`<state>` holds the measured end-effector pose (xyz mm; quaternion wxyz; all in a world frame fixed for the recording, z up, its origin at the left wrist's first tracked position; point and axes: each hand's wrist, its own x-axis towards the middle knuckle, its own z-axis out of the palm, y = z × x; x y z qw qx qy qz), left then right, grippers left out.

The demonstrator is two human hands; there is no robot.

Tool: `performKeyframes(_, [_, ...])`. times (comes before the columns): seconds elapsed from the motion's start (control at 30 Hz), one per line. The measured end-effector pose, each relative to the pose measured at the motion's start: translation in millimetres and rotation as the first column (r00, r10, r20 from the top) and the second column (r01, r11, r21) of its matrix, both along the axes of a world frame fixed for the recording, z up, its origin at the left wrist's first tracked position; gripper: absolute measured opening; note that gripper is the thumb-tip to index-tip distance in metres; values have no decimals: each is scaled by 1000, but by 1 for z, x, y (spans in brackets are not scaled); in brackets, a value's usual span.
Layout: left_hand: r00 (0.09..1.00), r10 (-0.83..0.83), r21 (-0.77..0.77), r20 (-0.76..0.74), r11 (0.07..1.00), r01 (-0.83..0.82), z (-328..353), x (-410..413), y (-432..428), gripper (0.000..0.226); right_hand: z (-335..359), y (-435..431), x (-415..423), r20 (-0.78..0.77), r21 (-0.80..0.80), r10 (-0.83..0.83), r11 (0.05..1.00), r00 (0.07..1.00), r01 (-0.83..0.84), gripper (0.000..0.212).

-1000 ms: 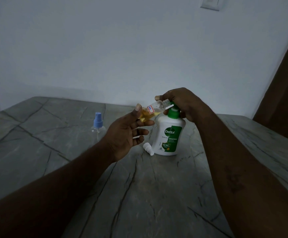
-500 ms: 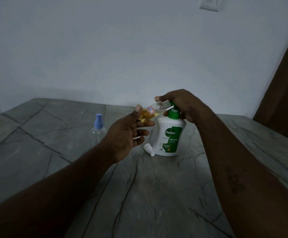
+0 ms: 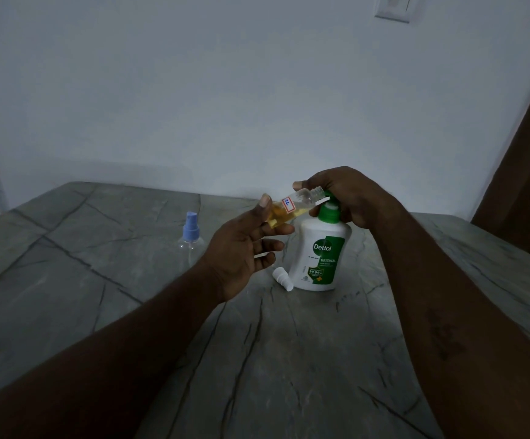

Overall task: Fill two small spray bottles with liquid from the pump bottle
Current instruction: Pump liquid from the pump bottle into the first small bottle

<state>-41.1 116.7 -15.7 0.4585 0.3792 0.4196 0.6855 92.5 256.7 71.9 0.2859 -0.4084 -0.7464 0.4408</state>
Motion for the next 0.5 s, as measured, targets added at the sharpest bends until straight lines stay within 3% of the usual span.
performKeyframes(0.1, [1000,-2,0,6,1000,2,-1,-1,2,55,1,-2,0,1,15,-6,1000,1000,5,13])
performKeyframes(0.27, [1000,-1,4,8,1000,1,0,0,2,54,3,-5,0,-14,41,-7,999,1000,7,32])
performKeyframes(0.5, [1000,-9,14,-11,1000,9,-2,0,2,53,2,-2,-1,-44,30,-9,999,999,11,28])
